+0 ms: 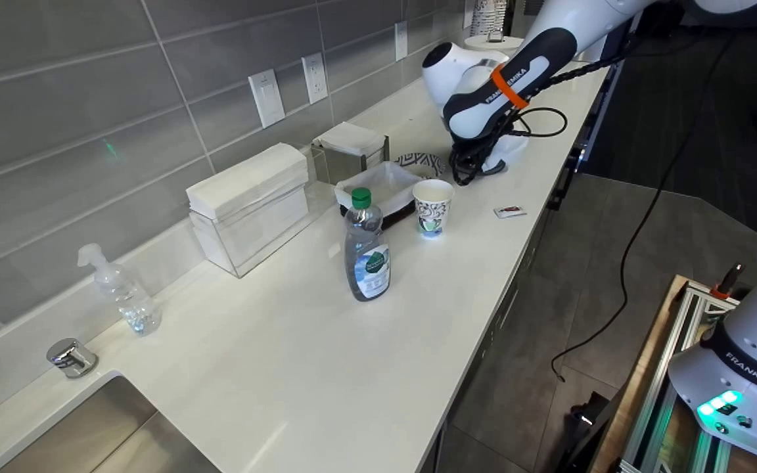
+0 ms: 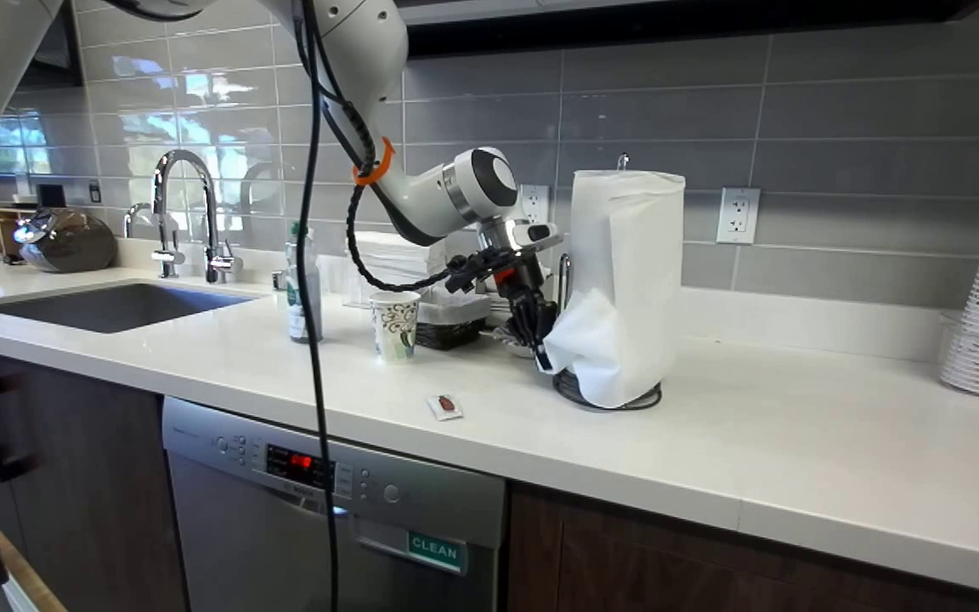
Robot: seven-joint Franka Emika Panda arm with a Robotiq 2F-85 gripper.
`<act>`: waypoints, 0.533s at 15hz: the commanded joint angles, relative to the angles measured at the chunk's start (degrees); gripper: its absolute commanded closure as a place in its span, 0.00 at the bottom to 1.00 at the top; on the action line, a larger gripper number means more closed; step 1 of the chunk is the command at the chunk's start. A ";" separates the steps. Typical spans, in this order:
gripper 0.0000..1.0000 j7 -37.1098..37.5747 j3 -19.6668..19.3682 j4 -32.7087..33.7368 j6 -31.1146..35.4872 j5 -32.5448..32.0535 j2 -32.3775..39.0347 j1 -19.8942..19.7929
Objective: Tear one paper towel from the roll.
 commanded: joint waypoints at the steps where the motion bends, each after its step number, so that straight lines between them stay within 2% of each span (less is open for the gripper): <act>1: 1.00 -7.42 0.36 -2.72 5.50 3.85 -4.65 -0.18; 8: 1.00 -27.12 4.33 -3.69 3.34 20.93 -11.77 -1.35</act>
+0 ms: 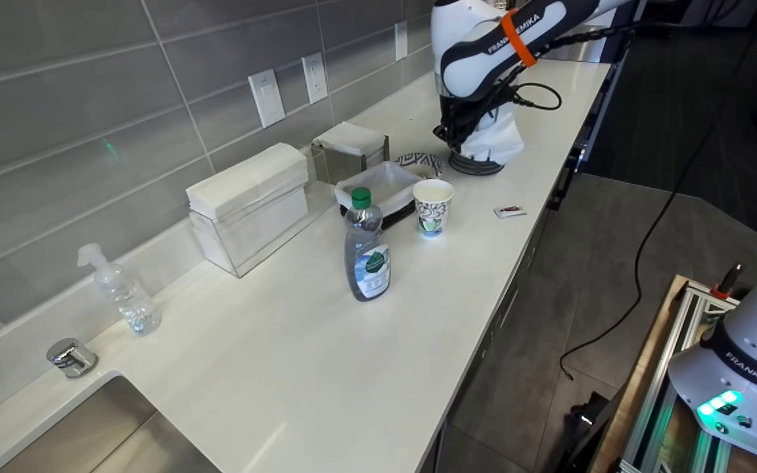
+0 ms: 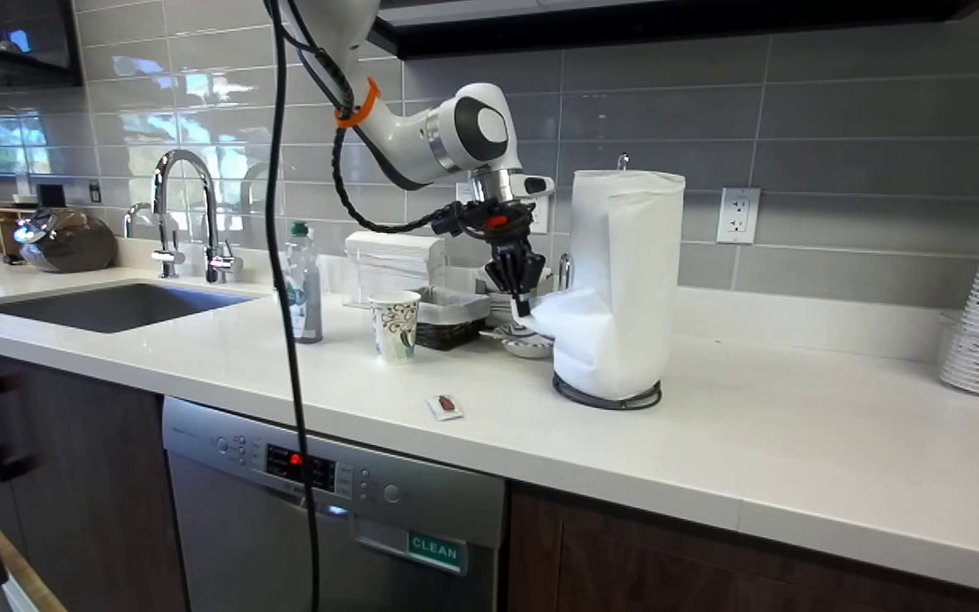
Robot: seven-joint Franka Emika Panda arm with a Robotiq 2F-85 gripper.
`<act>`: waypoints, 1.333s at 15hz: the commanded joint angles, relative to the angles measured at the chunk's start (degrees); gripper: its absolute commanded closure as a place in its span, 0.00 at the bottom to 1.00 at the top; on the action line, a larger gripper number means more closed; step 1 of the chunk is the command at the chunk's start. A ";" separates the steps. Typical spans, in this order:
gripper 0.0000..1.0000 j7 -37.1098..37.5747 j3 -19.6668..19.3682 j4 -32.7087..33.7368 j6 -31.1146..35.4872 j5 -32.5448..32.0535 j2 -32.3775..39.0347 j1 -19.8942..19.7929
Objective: Tear one paper towel from the roll.
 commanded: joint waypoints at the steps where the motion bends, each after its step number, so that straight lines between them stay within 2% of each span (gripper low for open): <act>1: 1.00 -10.76 2.69 -2.36 -1.27 9.33 -4.28 -1.03; 4: 1.00 -16.52 3.60 -1.97 -2.66 13.83 -5.80 -0.88; 11: 1.00 -24.38 4.93 -1.57 -5.66 20.14 -8.26 -0.71; 20: 1.00 -29.16 5.90 -1.60 -4.24 26.90 -11.87 -0.45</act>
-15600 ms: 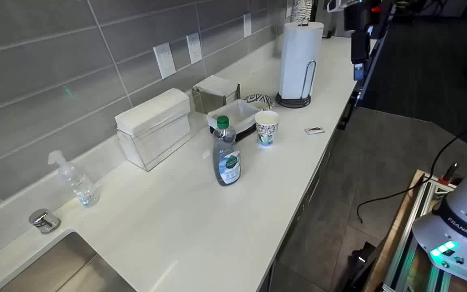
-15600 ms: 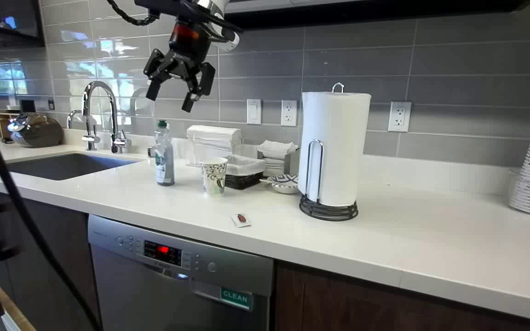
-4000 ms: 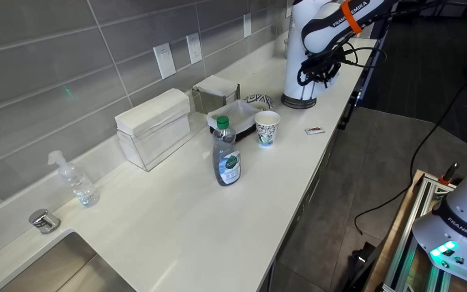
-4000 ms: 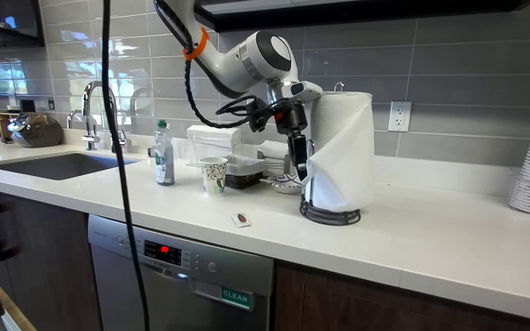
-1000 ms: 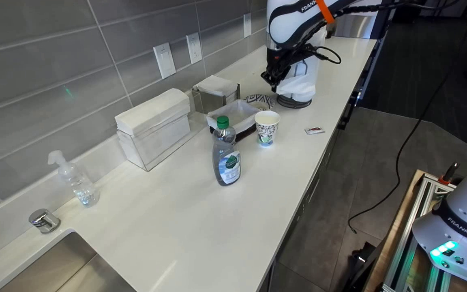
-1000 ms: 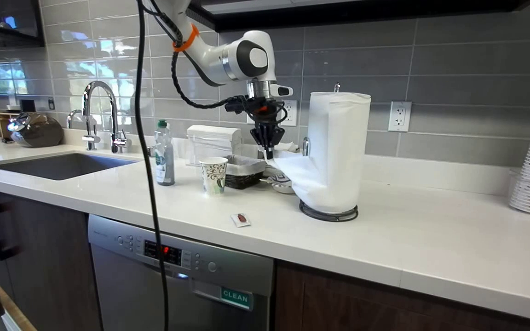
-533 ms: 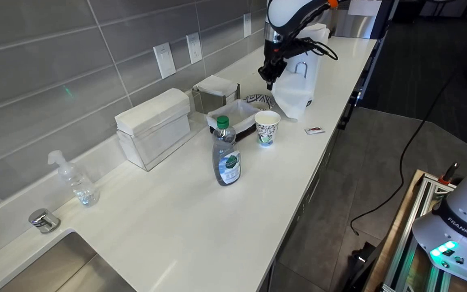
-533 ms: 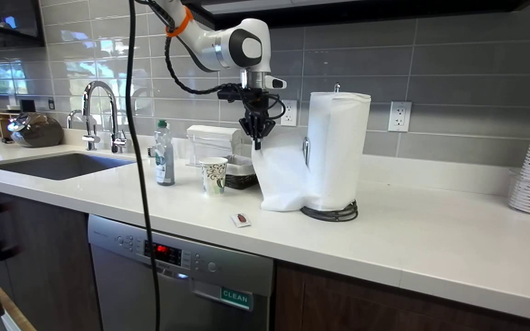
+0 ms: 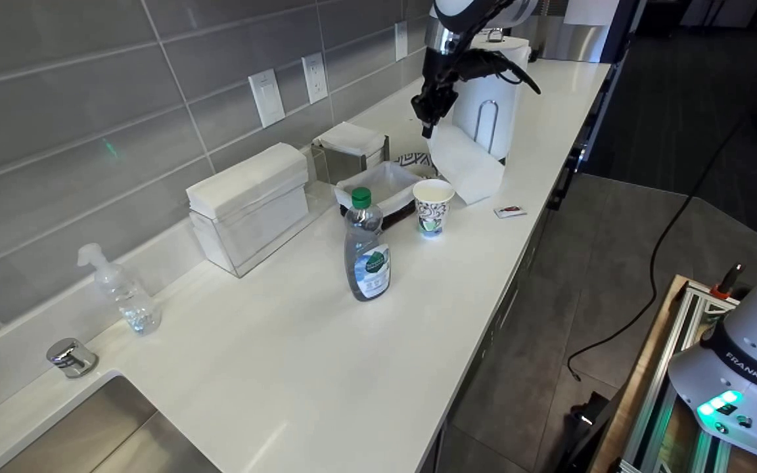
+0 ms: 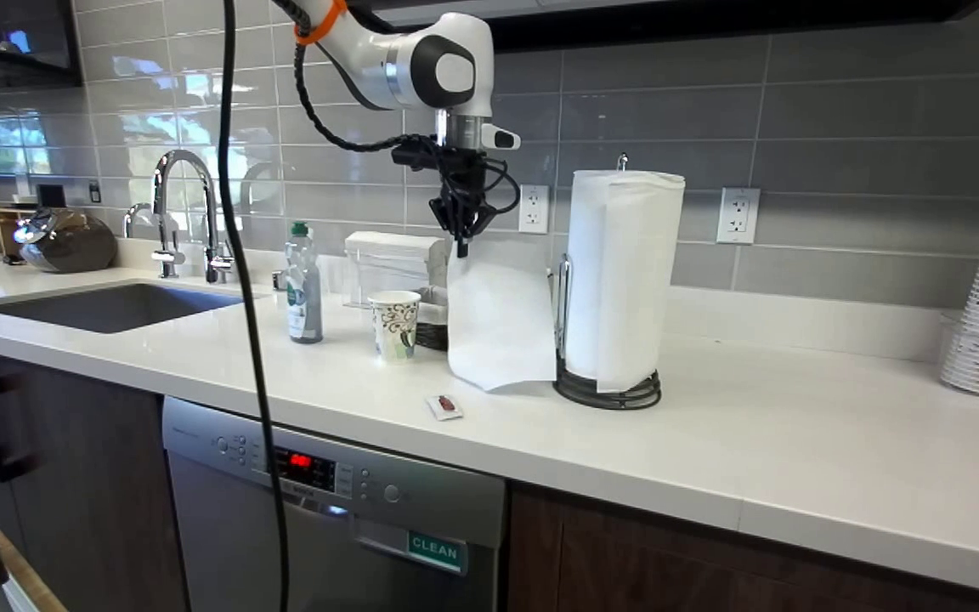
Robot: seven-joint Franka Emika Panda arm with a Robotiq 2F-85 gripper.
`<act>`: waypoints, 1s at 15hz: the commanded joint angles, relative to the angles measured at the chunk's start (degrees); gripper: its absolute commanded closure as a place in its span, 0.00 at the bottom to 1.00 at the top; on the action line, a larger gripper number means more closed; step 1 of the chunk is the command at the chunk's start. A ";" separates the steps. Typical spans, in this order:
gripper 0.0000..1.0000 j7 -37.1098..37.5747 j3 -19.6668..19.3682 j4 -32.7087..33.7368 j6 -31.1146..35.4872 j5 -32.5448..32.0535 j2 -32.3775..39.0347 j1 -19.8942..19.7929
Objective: Tear one paper towel from the roll.
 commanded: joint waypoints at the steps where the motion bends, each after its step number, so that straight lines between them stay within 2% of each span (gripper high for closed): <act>1: 1.00 -2.59 0.57 -1.03 0.94 3.46 -3.00 -0.08; 4: 1.00 -1.74 0.52 -0.54 4.46 1.13 -3.77 0.50; 6: 1.00 1.56 0.17 0.12 3.15 -3.29 -3.31 0.79; 7: 0.99 -0.48 0.39 0.43 3.16 -0.57 -3.32 0.43; 12: 1.00 0.34 0.32 0.42 3.16 -2.22 -3.27 0.45; 15: 1.00 -5.82 0.92 3.77 0.85 -5.60 -0.98 0.90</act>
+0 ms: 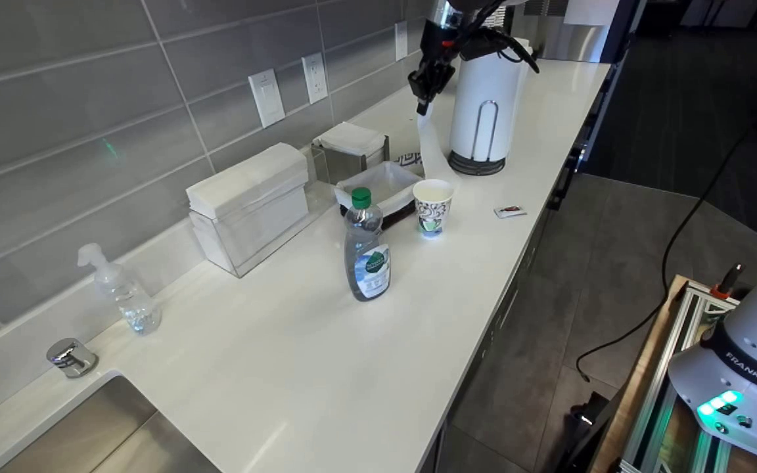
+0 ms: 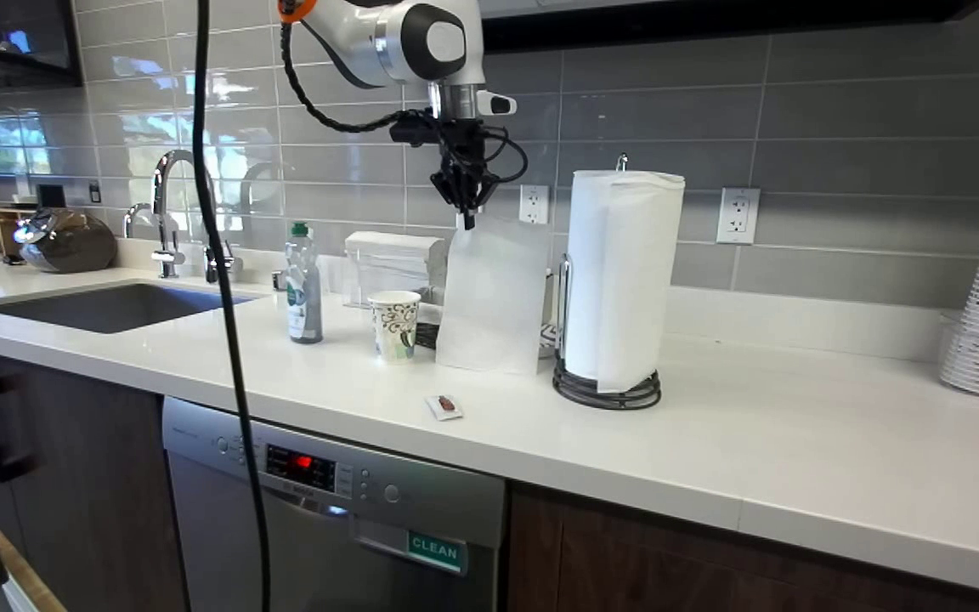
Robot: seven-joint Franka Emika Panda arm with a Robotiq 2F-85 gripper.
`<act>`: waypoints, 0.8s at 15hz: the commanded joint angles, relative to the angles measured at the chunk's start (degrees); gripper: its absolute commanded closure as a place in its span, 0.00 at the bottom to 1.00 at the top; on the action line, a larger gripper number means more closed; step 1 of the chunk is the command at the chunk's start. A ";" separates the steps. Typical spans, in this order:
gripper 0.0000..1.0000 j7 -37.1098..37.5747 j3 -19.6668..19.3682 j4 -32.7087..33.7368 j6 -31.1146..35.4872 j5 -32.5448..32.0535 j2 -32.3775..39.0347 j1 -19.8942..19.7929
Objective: Tear one paper towel from the roll.
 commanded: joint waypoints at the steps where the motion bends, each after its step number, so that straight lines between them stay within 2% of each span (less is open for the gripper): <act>1: 1.00 -7.56 0.76 4.53 -2.95 -2.38 3.03 0.87; 7: 1.00 -18.65 3.31 12.65 -5.55 -6.93 8.46 2.64; 12: 1.00 -29.19 7.18 20.12 -10.47 -5.40 14.03 3.98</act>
